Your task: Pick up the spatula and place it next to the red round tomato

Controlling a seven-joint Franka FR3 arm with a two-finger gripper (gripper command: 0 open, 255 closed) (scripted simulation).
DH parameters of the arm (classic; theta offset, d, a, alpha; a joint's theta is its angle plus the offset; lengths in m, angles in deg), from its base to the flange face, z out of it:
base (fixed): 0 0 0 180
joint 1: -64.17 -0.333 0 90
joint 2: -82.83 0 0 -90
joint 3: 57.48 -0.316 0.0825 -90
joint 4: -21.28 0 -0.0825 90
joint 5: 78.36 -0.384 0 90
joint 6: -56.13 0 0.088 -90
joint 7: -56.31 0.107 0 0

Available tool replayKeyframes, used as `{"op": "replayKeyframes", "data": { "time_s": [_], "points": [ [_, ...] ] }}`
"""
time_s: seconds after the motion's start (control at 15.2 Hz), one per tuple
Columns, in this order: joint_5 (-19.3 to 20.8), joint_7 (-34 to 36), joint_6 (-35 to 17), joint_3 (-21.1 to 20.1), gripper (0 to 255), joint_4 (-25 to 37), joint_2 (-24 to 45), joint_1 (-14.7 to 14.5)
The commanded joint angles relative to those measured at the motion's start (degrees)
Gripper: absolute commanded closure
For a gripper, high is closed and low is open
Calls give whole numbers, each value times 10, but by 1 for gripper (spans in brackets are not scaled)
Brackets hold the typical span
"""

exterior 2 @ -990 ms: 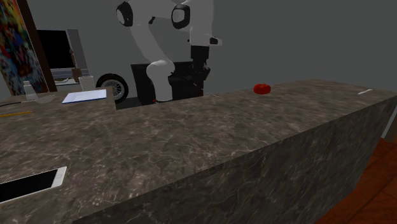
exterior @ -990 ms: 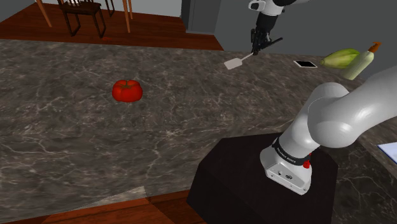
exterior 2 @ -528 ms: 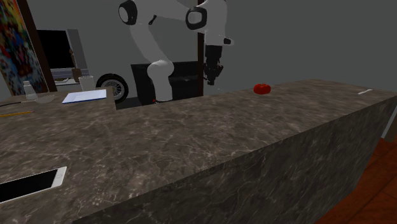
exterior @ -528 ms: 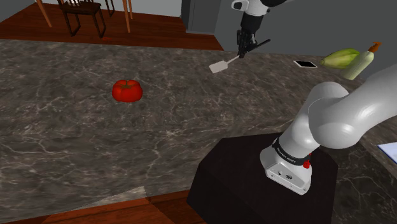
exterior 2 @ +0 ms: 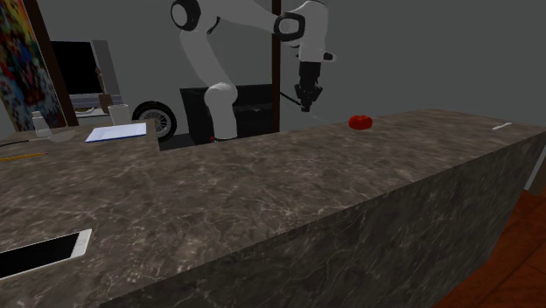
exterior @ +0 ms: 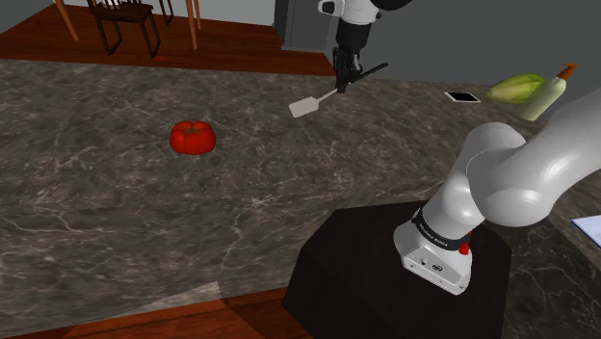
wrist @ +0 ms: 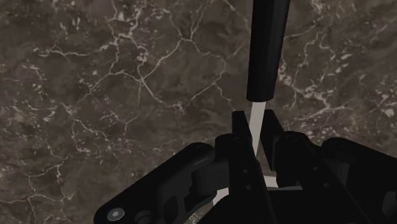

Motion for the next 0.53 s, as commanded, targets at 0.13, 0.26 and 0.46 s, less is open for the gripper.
{"op": "replayKeyframes", "data": {
  "time_s": [0.13, 0.26, 0.46],
  "points": [
    [-27, 47, -7, -33, 255, 26, 39, -29],
    [-40, 68, -8, -48, 255, 43, 60, -42],
    [-56, 99, -9, -70, 255, 72, 93, -61]
  ]
}}
